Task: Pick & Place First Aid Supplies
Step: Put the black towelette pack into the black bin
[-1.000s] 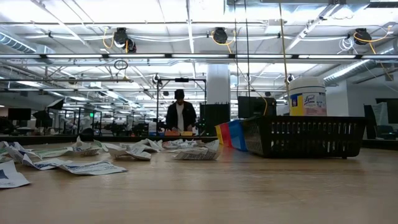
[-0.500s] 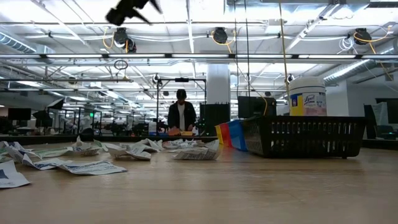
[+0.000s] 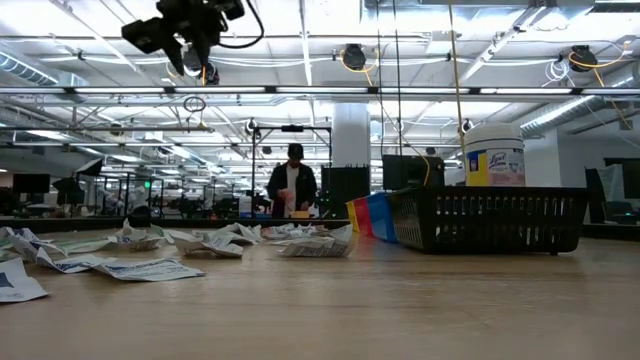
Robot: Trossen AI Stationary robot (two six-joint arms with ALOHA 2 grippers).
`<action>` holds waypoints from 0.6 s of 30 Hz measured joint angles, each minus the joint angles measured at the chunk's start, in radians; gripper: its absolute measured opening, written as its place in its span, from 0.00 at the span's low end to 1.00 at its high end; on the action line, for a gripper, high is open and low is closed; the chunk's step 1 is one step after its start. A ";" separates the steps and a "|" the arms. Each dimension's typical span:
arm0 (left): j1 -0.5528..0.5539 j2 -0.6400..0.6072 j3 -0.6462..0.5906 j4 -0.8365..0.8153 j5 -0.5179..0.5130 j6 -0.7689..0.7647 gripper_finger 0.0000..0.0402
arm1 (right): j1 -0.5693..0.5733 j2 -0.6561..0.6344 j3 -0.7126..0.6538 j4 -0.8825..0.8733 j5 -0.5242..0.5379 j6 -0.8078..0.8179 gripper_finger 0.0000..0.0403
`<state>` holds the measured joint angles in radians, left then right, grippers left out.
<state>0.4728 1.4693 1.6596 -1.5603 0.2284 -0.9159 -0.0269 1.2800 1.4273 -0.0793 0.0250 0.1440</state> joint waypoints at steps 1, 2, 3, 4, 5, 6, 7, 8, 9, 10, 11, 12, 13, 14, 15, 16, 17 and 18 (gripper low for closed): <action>0.001 0.004 0.000 0.000 0.000 -0.003 0.45 | 0.000 0.000 0.000 0.000 0.000 0.000 0.43; 0.002 0.012 0.002 -0.001 -0.001 -0.003 0.45 | 0.000 0.000 0.000 0.000 0.000 0.000 0.43; 0.008 0.022 0.002 -0.005 -0.007 -0.002 0.45 | 0.000 0.000 0.000 0.000 0.000 -0.001 0.43; 0.019 0.032 0.002 -0.008 -0.017 0.003 0.45 | 0.000 0.000 0.000 0.000 0.000 -0.004 0.43; 0.035 0.042 0.002 -0.001 -0.021 0.014 0.45 | 0.000 0.000 0.000 0.000 -0.001 -0.008 0.43; 0.053 0.057 0.002 0.005 -0.023 0.029 0.45 | 0.000 0.000 0.000 0.000 -0.001 -0.011 0.43; 0.068 0.075 0.002 0.014 -0.026 0.045 0.45 | 0.000 0.000 0.000 0.000 -0.001 -0.015 0.43; 0.084 0.094 0.002 0.014 -0.029 0.059 0.45 | 0.000 0.000 0.000 0.000 -0.002 -0.022 0.43; 0.100 0.114 0.002 0.017 -0.032 0.076 0.45 | 0.000 0.000 0.000 -0.001 -0.003 -0.030 0.43; 0.115 0.134 0.001 0.023 -0.033 0.099 0.45 | 0.000 0.000 0.000 -0.002 -0.003 -0.037 0.43; 0.127 0.156 0.001 0.042 -0.029 0.122 0.45 | 0.000 0.000 0.000 -0.002 -0.003 -0.046 0.43; 0.135 0.178 0.001 0.061 -0.028 0.144 0.45 | 0.000 0.000 0.000 -0.002 -0.003 -0.054 0.43; 0.145 0.202 0.001 0.081 -0.029 0.165 0.45 | 0.000 0.000 0.000 -0.002 -0.003 -0.059 0.43; 0.158 0.225 0.001 0.101 -0.028 0.185 0.45 | 0.000 0.000 0.000 -0.003 -0.004 -0.063 0.43; 0.170 0.247 0.001 0.123 -0.030 0.204 0.45 | 0.000 0.000 0.000 -0.003 -0.003 -0.065 0.43; 0.178 0.269 0.001 0.149 -0.031 0.220 0.45 | 0.000 0.000 0.000 -0.004 -0.003 -0.069 0.43; 0.188 0.289 0.001 0.170 -0.031 0.229 0.45 | 0.000 0.000 0.000 -0.006 -0.004 -0.075 0.43; 0.199 0.306 0.001 0.183 -0.032 0.239 0.45 | 0.000 0.000 0.000 -0.007 -0.004 -0.079 0.43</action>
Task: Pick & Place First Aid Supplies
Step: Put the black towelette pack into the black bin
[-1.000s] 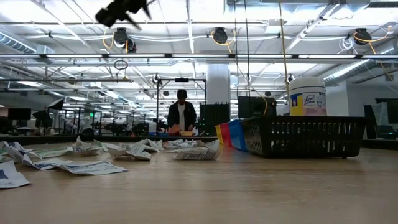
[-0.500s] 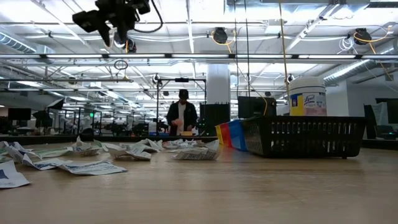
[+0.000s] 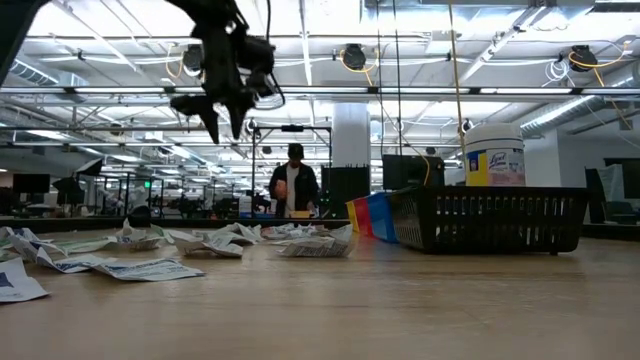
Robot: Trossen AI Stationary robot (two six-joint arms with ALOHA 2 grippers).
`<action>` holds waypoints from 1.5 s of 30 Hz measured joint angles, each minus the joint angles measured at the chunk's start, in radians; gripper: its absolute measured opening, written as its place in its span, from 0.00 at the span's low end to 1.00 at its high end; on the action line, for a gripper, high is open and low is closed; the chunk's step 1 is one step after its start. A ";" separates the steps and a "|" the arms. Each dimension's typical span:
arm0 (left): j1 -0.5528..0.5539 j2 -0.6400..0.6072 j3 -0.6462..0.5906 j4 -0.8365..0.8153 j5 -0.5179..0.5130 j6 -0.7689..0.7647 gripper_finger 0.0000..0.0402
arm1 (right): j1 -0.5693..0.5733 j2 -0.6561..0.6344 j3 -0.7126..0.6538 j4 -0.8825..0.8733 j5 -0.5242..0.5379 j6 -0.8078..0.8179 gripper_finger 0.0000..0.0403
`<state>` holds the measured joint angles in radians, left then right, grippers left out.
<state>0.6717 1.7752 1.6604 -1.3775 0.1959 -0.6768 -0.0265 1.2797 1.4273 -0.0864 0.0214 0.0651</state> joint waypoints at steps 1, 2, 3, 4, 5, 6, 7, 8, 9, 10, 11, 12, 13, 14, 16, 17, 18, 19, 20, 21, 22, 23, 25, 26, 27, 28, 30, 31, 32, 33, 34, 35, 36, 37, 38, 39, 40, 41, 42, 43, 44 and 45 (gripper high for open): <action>0.013 0.018 0.000 0.012 -0.003 0.011 0.45 | 0.000 0.000 0.000 0.000 0.000 -0.002 0.43; 0.022 0.037 0.000 0.026 -0.008 0.018 0.45 | 0.000 0.000 0.000 0.000 0.000 -0.002 0.43; 0.032 0.053 0.000 0.041 -0.012 0.023 0.45 | 0.000 0.000 0.000 0.000 0.000 -0.002 0.43; 0.044 0.066 0.000 0.055 -0.013 0.027 0.45 | 0.000 0.000 0.000 0.000 0.000 -0.002 0.43; 0.059 0.079 0.000 0.070 -0.013 0.029 0.45 | 0.000 0.000 0.000 0.000 -0.001 -0.002 0.43; 0.071 0.091 0.000 0.089 -0.015 0.032 0.45 | 0.000 0.000 0.000 0.000 -0.001 -0.002 0.43; 0.082 0.101 0.000 0.111 -0.016 0.038 0.45 | 0.000 0.000 0.000 0.000 -0.001 -0.002 0.43; 0.095 0.109 0.000 0.130 -0.018 0.042 0.45 | 0.000 0.000 0.000 0.000 -0.001 -0.003 0.43; 0.106 0.115 0.000 0.151 -0.018 0.045 0.45 | 0.000 0.000 0.000 0.000 -0.001 -0.002 0.43; 0.115 0.123 0.000 0.170 -0.023 0.047 0.45 | 0.000 0.000 0.000 0.000 -0.001 -0.002 0.43; 0.123 0.129 0.000 0.180 -0.029 0.047 0.45 | 0.000 0.000 0.000 0.000 -0.003 -0.002 0.43; 0.134 0.134 0.000 0.188 -0.031 0.047 0.45 | 0.000 0.000 0.000 0.000 -0.010 -0.003 0.43; 0.143 0.136 0.000 0.194 -0.032 0.048 0.45 | 0.000 0.000 0.000 0.000 -0.026 -0.002 0.43; 0.152 0.137 0.000 0.202 -0.033 0.049 0.45 | 0.000 0.000 0.000 0.000 -0.033 -0.003 0.43; 0.163 0.135 0.000 0.225 -0.040 0.052 0.45 | 0.000 0.000 0.000 0.000 -0.047 -0.003 0.43; 0.165 0.134 0.000 0.230 -0.044 0.055 0.45 | 0.000 0.000 0.000 0.000 -0.051 -0.003 0.43; 0.167 0.134 0.000 0.230 -0.050 0.056 0.45 | 0.000 0.000 0.000 0.000 -0.052 -0.003 0.43; 0.168 0.135 0.000 0.229 -0.054 0.064 0.45 | 0.000 0.000 0.000 0.000 -0.051 -0.003 0.43; 0.167 0.135 0.000 0.229 -0.060 0.070 0.45 | 0.000 0.000 0.000 0.000 -0.051 -0.003 0.43; 0.163 0.135 0.000 0.228 -0.070 0.078 0.45 | 0.000 0.000 0.000 0.000 -0.051 -0.003 0.43; 0.157 0.136 0.000 0.229 -0.085 0.082 0.45 | 0.000 0.000 0.000 0.000 -0.051 -0.003 0.43; 0.151 0.140 0.000 0.229 -0.102 0.081 0.45 | 0.000 0.000 0.000 0.000 -0.051 -0.003 0.43; 0.140 0.146 0.000 0.230 -0.132 0.088 0.45 | 0.000 0.000 0.000 0.000 -0.050 -0.006 0.43; 0.133 0.148 0.000 0.236 -0.146 0.095 0.45 | 0.000 0.000 0.000 0.000 -0.050 -0.008 0.43; 0.122 0.152 0.000 0.249 -0.168 0.100 0.45 | 0.000 0.000 0.000 0.000 -0.050 -0.012 0.43; 0.113 0.158 0.001 0.257 -0.185 0.100 0.45 | 0.000 0.000 0.000 0.000 -0.050 -0.017 0.43; 0.100 0.174 0.000 0.258 -0.214 0.099 0.45 | 0.000 0.000 0.000 0.000 -0.050 -0.027 0.43; 0.090 0.184 0.000 0.261 -0.226 0.099 0.45 | 0.000 0.000 0.000 0.000 -0.050 -0.028 0.43; 0.081 0.193 0.000 0.268 -0.236 0.099 0.45 | 0.000 0.000 0.000 0.000 -0.050 -0.028 0.43; 0.075 0.202 0.000 0.271 -0.242 0.099 0.45 | 0.000 0.000 0.000 0.000 -0.050 -0.027 0.43; 0.069 0.213 0.000 0.274 -0.246 0.099 0.45 | 0.000 0.000 0.000 0.000 -0.050 -0.027 0.43; 0.062 0.226 0.000 0.277 -0.252 0.095 0.45 | 0.000 0.000 0.000 -0.001 -0.050 -0.027 0.43; 0.057 0.240 0.000 0.282 -0.255 0.090 0.45 | 0.000 0.000 0.000 -0.001 -0.050 -0.027 0.43; 0.052 0.253 0.000 0.285 -0.256 0.087 0.45 | 0.000 0.000 0.000 -0.001 -0.050 -0.026 0.43; 0.049 0.265 0.000 0.287 -0.254 0.087 0.45 | 0.001 0.000 0.000 -0.001 -0.050 -0.026 0.43; 0.045 0.278 0.000 0.289 -0.252 0.087 0.45 | 0.002 0.000 0.000 -0.001 -0.050 -0.026 0.43; 0.043 0.291 0.000 0.289 -0.251 0.086 0.45 | 0.002 0.000 0.000 -0.002 -0.050 -0.026 0.43; 0.040 0.304 0.000 0.288 -0.250 0.084 0.45 | 0.002 0.000 0.000 -0.003 -0.050 -0.026 0.43; 0.037 0.318 0.000 0.287 -0.250 0.084 0.45 | 0.002 0.000 0.000 -0.005 -0.050 -0.026 0.43; 0.034 0.330 0.000 0.287 -0.248 0.084 0.45 | 0.002 0.000 0.000 -0.007 -0.050 -0.026 0.43; 0.033 0.342 -0.001 0.287 -0.244 0.083 0.45 | 0.002 0.000 0.000 -0.011 -0.050 -0.026 0.43; 0.030 0.352 -0.001 0.288 -0.239 0.080 0.45 | 0.002 0.000 0.000 -0.014 -0.050 -0.026 0.43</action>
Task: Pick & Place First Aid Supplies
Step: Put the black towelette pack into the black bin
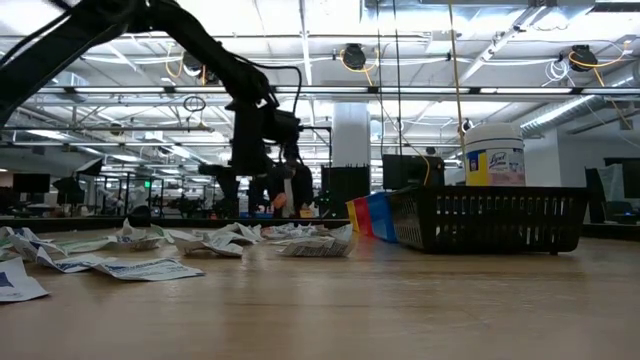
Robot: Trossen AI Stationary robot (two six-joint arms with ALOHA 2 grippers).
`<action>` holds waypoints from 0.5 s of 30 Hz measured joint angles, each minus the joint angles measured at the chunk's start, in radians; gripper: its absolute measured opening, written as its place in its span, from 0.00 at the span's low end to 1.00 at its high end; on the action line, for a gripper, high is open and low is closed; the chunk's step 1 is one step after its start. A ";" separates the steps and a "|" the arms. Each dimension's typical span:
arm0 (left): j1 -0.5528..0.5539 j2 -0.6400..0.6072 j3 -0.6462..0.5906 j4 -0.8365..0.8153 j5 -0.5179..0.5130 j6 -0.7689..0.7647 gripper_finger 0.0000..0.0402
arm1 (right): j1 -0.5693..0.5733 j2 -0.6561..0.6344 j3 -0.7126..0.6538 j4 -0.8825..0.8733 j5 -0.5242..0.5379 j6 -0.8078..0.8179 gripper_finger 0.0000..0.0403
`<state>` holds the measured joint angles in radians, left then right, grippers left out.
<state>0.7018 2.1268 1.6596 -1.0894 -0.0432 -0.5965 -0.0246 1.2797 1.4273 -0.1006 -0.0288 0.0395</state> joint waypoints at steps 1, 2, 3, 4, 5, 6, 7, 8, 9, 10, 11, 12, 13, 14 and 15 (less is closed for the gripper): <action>-0.003 0.008 0.000 0.000 0.005 0.000 0.45 | 0.000 0.000 0.000 -0.002 0.000 0.000 0.43; -0.004 0.017 0.000 0.003 0.013 -0.001 0.45 | 0.000 0.000 0.000 -0.003 0.000 0.000 0.43; -0.005 0.024 0.000 0.005 0.016 -0.001 0.45 | 0.000 0.000 0.000 -0.005 0.000 0.000 0.43; -0.008 0.035 0.000 0.012 0.016 -0.001 0.45 | 0.000 0.000 0.000 -0.007 -0.001 0.000 0.43; -0.010 0.042 0.000 0.016 0.021 -0.003 0.45 | 0.000 0.000 0.000 -0.007 -0.001 0.000 0.43; -0.011 0.049 0.000 0.017 0.024 -0.006 0.45 | 0.000 0.000 0.000 -0.008 -0.001 0.000 0.43; -0.013 0.057 0.000 0.018 0.027 -0.008 0.45 | 0.000 0.000 0.000 -0.008 -0.001 0.000 0.43; -0.016 0.064 0.001 0.018 0.033 -0.009 0.45 | 0.000 0.000 0.000 -0.007 -0.001 0.000 0.43; -0.017 0.071 0.002 0.019 0.042 -0.011 0.45 | 0.000 0.000 0.000 -0.007 -0.002 0.000 0.43; -0.018 0.075 0.004 0.020 0.045 -0.011 0.45 | 0.000 0.000 0.000 -0.008 -0.002 0.000 0.43; -0.020 0.076 0.004 0.020 0.046 -0.011 0.45 | 0.000 0.000 0.000 -0.007 -0.002 0.000 0.43; -0.023 0.076 0.004 0.020 0.044 -0.011 0.44 | 0.000 0.000 0.000 -0.007 -0.002 0.000 0.43; -0.027 0.076 0.004 0.022 0.035 -0.009 0.43 | 0.000 0.000 0.000 -0.007 -0.002 -0.001 0.43; -0.030 0.077 0.004 0.025 0.026 -0.008 0.41 | 0.000 0.000 0.000 -0.007 -0.002 -0.004 0.43; -0.030 0.077 0.004 0.026 0.023 -0.007 0.38 | 0.000 0.000 0.000 -0.005 -0.002 -0.010 0.43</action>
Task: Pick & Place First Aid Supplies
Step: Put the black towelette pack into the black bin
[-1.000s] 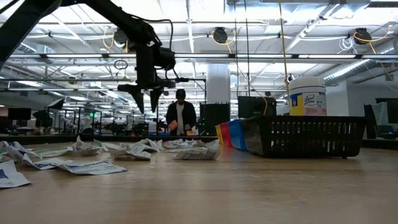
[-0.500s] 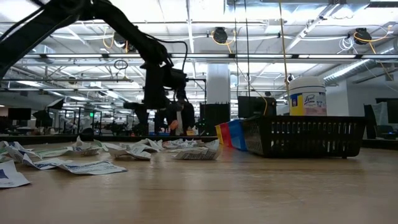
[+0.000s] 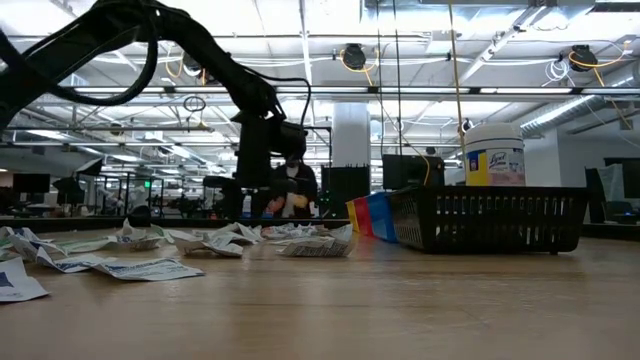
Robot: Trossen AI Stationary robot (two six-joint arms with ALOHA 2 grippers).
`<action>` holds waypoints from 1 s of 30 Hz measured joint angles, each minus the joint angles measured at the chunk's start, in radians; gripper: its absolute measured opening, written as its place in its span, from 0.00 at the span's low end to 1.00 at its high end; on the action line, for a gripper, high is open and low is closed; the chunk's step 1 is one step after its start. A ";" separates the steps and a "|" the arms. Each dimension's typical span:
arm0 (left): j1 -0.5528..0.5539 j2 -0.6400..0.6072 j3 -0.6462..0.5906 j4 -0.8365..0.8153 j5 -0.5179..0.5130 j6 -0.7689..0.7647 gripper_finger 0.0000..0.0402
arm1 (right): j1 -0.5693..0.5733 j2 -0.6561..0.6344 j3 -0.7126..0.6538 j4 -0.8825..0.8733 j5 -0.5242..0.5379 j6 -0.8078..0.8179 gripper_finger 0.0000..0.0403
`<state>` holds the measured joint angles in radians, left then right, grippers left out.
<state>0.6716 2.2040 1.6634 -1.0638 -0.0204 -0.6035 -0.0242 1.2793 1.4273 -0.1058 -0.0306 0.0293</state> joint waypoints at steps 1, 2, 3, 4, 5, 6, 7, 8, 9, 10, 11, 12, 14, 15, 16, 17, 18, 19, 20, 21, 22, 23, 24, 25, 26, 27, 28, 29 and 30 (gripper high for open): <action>0.000 0.000 0.000 -0.003 0.002 0.005 0.34 | 0.000 0.000 0.000 0.001 0.000 -0.009 0.43; 0.000 0.000 0.000 -0.004 0.008 0.015 0.29 | 0.000 0.000 0.000 0.001 0.000 -0.017 0.43; 0.001 0.000 0.000 -0.006 0.015 0.028 0.24 | 0.000 0.000 0.000 0.001 0.000 -0.021 0.43; 0.001 0.000 0.000 -0.006 0.020 0.043 0.18 | 0.000 0.000 0.000 0.004 0.000 -0.023 0.43; 0.002 0.000 0.000 -0.006 0.023 0.052 0.12 | 0.000 0.000 0.000 0.005 0.000 -0.023 0.43; 0.002 0.000 0.000 -0.005 0.026 0.061 0.07 | 0.000 0.000 0.000 0.005 0.000 -0.023 0.43; 0.003 0.000 0.000 -0.004 0.029 0.068 0.04 | 0.000 0.000 0.000 0.005 0.000 -0.023 0.43; 0.004 0.000 0.000 -0.004 0.033 0.072 0.03 | 0.000 0.000 0.000 0.005 0.000 -0.023 0.43; 0.007 0.000 0.000 -0.005 0.039 0.073 0.03 | 0.000 0.000 0.000 0.005 0.000 -0.023 0.43; 0.009 0.000 0.000 -0.008 0.047 0.075 0.04 | 0.000 0.000 0.000 0.007 0.000 -0.023 0.43; 0.012 -0.005 -0.002 -0.013 0.054 0.078 0.03 | 0.000 0.000 0.000 0.012 0.000 -0.023 0.43; 0.014 -0.013 -0.004 -0.018 0.058 0.091 0.02 | 0.000 0.000 0.000 0.017 0.000 -0.023 0.43; 0.013 -0.036 -0.009 -0.014 0.065 0.125 0.02 | 0.000 0.000 0.000 0.026 0.000 -0.023 0.43; 0.011 -0.055 -0.009 -0.006 0.069 0.142 0.02 | 0.000 0.000 0.000 0.028 0.000 -0.023 0.43; 0.010 -0.082 -0.009 0.008 0.071 0.161 0.01 | 0.000 0.000 0.000 0.028 0.000 -0.023 0.43; 0.009 -0.111 -0.007 0.027 0.076 0.191 0.01 | 0.000 0.000 0.000 0.028 0.000 -0.023 0.43; 0.009 -0.138 -0.004 0.049 0.084 0.226 0.01 | 0.000 0.000 0.000 0.028 0.001 -0.023 0.43; 0.008 -0.164 -0.004 0.069 0.091 0.260 0.01 | 0.000 0.000 0.000 0.028 0.001 -0.023 0.43; 0.005 -0.188 -0.005 0.089 0.100 0.302 0.01 | 0.000 0.000 0.000 0.028 0.001 -0.023 0.43; -0.001 -0.212 -0.007 0.114 0.102 0.337 0.01 | 0.000 0.000 0.000 0.028 0.001 -0.023 0.43; -0.009 -0.241 -0.007 0.140 0.100 0.367 0.01 | 0.000 0.000 0.000 0.028 0.001 -0.023 0.43; -0.018 -0.275 -0.007 0.170 0.102 0.392 0.01 | 0.000 0.000 0.000 0.028 0.001 -0.023 0.43; -0.026 -0.310 -0.006 0.201 0.106 0.411 0.01 | 0.000 0.000 0.000 0.028 0.001 -0.023 0.43; -0.033 -0.343 -0.005 0.235 0.111 0.430 0.01 | 0.000 0.000 0.000 0.028 0.002 -0.023 0.43; -0.038 -0.373 -0.003 0.270 0.123 0.450 0.01 | 0.000 0.000 0.000 0.029 0.002 -0.023 0.43; -0.043 -0.401 -0.004 0.298 0.126 0.469 0.01 | 0.000 0.000 0.000 0.029 0.002 -0.023 0.43; -0.045 -0.427 -0.004 0.323 0.134 0.489 0.01 | 0.000 0.000 0.000 0.029 0.002 -0.023 0.43; -0.047 -0.453 -0.005 0.354 0.147 0.511 0.00 | 0.000 0.000 0.000 0.029 0.002 -0.023 0.43; -0.049 -0.480 -0.005 0.383 0.162 0.525 0.00 | 0.000 0.000 0.000 0.029 0.002 -0.023 0.43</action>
<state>0.6221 1.7241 1.6585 -0.6804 0.1421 -0.0784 -0.0242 1.2793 1.4273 -0.0772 -0.0284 0.0063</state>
